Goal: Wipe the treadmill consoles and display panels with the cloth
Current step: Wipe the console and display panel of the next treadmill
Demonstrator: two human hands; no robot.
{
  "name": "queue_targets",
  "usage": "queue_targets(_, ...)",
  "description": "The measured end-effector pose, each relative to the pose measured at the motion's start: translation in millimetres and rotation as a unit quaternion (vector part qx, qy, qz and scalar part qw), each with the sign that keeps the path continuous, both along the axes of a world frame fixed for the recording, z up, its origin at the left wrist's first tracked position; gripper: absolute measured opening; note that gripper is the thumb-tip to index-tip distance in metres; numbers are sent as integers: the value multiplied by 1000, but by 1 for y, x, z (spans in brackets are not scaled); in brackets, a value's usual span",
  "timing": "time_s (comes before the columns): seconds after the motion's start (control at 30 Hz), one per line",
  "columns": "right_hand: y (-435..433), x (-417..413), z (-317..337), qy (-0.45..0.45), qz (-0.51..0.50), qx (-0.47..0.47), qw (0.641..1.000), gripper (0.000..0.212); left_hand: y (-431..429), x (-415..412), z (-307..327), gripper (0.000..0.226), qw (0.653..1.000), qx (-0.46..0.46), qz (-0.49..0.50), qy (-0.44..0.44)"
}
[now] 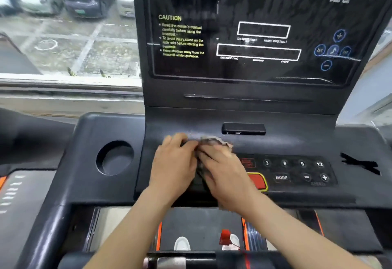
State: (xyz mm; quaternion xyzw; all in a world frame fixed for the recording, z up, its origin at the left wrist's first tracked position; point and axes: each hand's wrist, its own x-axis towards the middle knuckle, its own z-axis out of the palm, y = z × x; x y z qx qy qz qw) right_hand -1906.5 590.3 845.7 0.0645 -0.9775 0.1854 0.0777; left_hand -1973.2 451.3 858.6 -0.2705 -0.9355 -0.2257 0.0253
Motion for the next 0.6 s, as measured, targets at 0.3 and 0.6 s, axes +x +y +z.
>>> queue_targets(0.3, -62, -94, 8, -6, 136, 127, 983, 48, -94, -31, 2, 42, 970, 84, 212, -89)
queue_targets(0.6, -105, -37, 6, -20, 265, 63, 962, 36, -113, 6, -7, 44, 934, 186, 259, -161)
